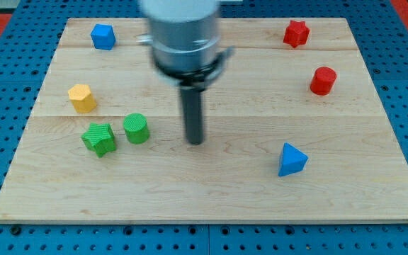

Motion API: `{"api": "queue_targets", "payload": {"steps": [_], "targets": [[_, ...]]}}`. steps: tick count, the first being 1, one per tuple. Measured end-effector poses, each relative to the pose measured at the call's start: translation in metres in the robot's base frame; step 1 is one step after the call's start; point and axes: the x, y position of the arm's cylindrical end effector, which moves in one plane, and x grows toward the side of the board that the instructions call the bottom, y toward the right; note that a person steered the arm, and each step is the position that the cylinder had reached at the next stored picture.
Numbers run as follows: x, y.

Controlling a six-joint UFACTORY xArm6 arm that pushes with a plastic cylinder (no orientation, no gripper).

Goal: Push the blue triangle diagonally to the bottom right of the green circle

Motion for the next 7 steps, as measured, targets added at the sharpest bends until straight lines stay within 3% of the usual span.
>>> {"api": "queue_targets", "payload": {"steps": [1,2,4,5,6,7], "targets": [[-0.004,0.107],[0.025,0.156],[0.095,0.015],[0.096,0.026],[0.096,0.096],[0.096,0.098]]}}
